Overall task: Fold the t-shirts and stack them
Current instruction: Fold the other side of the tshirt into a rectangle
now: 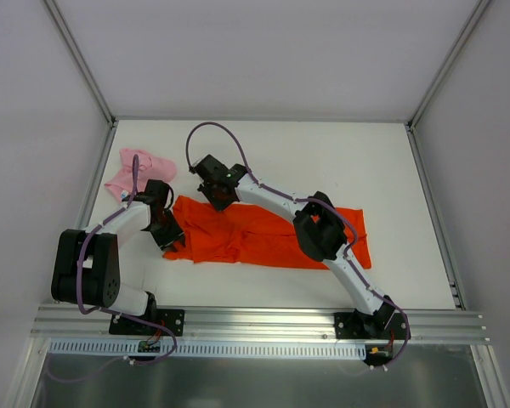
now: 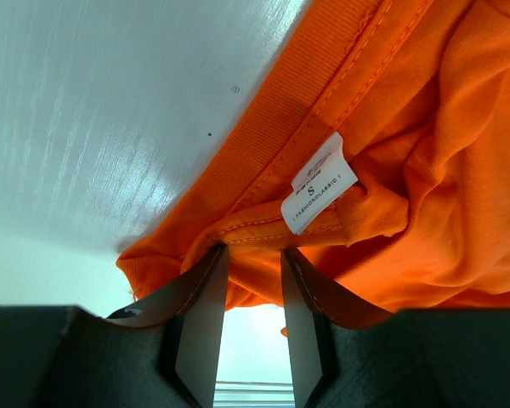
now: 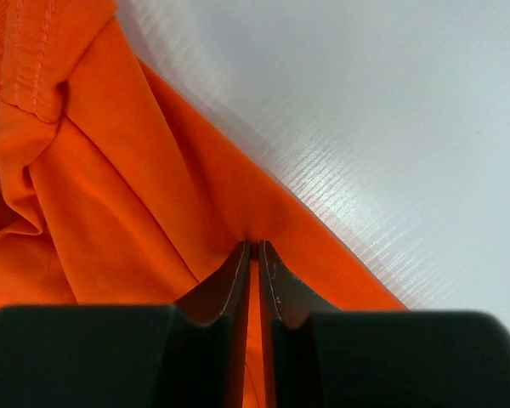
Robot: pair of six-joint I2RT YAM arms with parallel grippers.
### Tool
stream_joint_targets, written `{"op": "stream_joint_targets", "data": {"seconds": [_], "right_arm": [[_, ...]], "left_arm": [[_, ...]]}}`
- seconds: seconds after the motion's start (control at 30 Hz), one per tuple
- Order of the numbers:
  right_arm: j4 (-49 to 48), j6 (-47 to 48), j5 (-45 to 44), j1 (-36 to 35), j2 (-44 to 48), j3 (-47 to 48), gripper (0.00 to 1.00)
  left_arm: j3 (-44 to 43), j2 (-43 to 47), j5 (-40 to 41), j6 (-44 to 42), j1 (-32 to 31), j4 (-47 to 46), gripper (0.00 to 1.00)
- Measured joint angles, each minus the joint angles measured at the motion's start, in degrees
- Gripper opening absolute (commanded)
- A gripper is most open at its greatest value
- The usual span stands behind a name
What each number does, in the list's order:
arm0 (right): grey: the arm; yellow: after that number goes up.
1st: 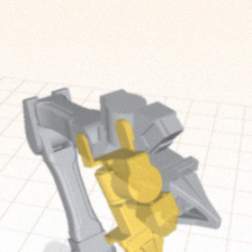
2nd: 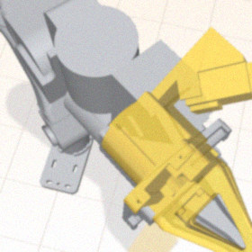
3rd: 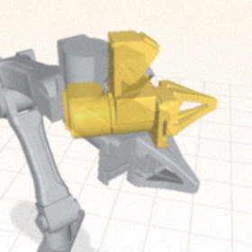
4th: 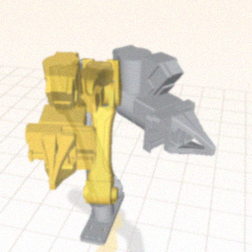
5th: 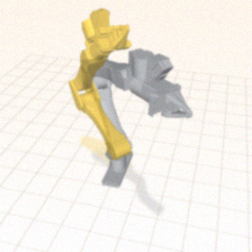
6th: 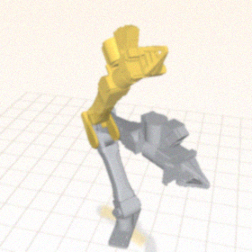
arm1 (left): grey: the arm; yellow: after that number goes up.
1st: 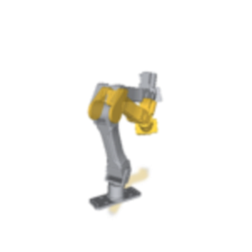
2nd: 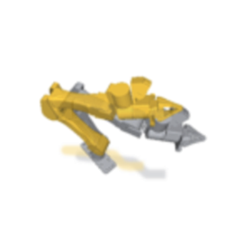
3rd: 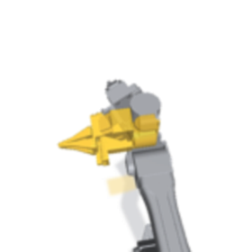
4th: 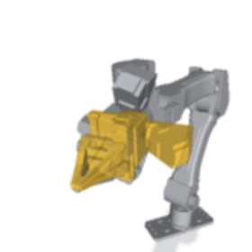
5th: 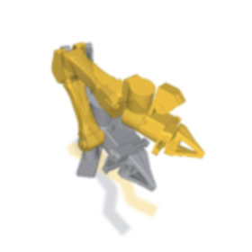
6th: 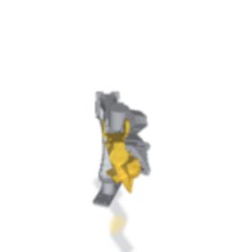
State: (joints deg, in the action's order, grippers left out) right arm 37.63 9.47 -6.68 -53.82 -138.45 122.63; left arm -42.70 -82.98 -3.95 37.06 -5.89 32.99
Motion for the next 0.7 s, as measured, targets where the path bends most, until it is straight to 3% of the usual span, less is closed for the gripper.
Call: {"op": "stream_joint_targets", "data": {"seconds": [0.1, 0.5, 0.63, 0.7], "right_arm": [[0.0, 0.04, 0.0, 0.0, -0.02, 0.09, 0.01], [0.15, 0.04, -0.59, 0.22, -2.89, 3.19, 0.01], [0.2, 0.07, -0.59, 0.28, -4.02, 3.39, 0.08], [0.17, 0.04, -0.59, 0.28, -4.02, 3.48, 0.17]], "left_arm": [[0.02, 0.07, 0.02, 0.0, 0.0, 0.02, 0.32], [0.11, 0.28, 0.07, 0.0, 0.0, 0.0, 0.32], [0.13, 0.28, 0.09, -0.02, 0.0, 0.0, 0.32], [0.13, 0.37, 0.11, -0.02, 0.0, 0.02, 0.32]]}}
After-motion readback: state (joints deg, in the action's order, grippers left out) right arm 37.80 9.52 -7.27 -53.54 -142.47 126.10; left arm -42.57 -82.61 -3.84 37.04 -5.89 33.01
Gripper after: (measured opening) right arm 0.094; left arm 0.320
